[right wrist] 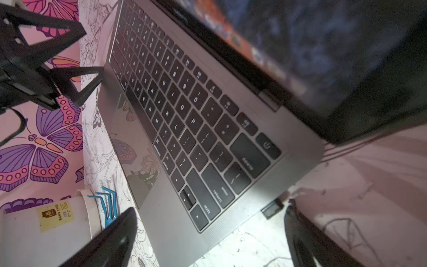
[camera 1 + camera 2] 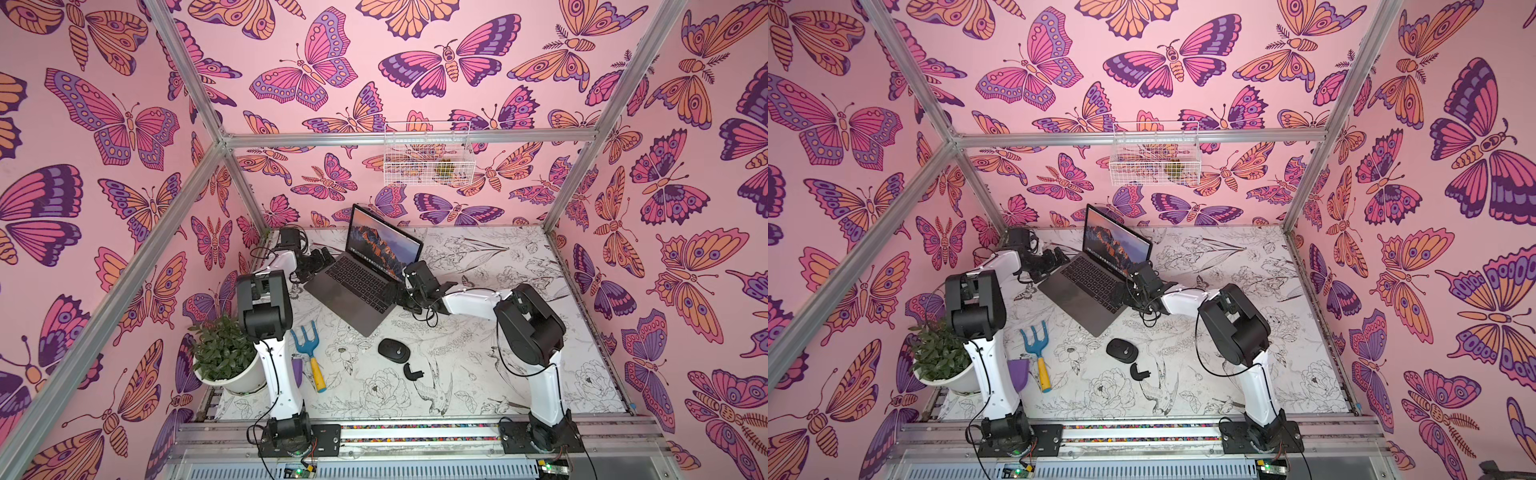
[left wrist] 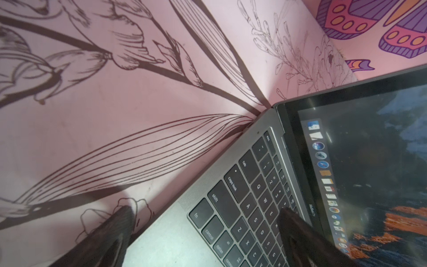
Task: Insert the wireless mouse receiver into the laptop
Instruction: Adjust the laptop at the center of the board.
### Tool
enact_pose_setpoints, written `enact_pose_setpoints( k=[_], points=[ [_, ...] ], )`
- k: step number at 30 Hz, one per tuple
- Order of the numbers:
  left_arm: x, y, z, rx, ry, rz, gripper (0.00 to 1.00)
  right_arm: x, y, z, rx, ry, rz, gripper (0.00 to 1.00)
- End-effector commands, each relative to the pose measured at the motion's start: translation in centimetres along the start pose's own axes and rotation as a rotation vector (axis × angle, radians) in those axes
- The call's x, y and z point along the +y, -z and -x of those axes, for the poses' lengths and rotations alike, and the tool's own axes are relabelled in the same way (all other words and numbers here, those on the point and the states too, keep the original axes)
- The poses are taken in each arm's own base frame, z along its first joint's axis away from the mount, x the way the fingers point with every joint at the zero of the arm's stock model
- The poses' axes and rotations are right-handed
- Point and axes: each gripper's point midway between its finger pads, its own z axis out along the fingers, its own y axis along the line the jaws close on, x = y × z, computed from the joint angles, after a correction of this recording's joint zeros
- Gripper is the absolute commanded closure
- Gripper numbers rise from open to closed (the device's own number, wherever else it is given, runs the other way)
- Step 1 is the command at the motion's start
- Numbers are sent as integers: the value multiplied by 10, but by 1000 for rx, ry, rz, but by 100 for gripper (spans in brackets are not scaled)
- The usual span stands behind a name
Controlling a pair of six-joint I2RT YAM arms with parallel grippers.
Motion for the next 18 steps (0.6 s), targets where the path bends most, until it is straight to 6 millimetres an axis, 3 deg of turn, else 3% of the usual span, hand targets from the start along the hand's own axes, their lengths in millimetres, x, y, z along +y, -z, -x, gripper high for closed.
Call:
enact_pose_setpoints(
  k=[1,4,9,15,18],
  points=[
    [23,-23,-87,268,128,88,0,-20,13,24,-32,18,-42,1],
    [22,-22,-93,276,141,96,0,-26,22,37,-46,54,-33,1],
    [19,-21,-105,285,138,124,0,-32,17,63,-65,53,11,0],
    [8,-15,-125,294,146,127,0,-17,-5,91,-75,143,93,1],
    [4,-11,-138,301,133,133,0,-13,-5,107,-101,149,114,2]
  ],
)
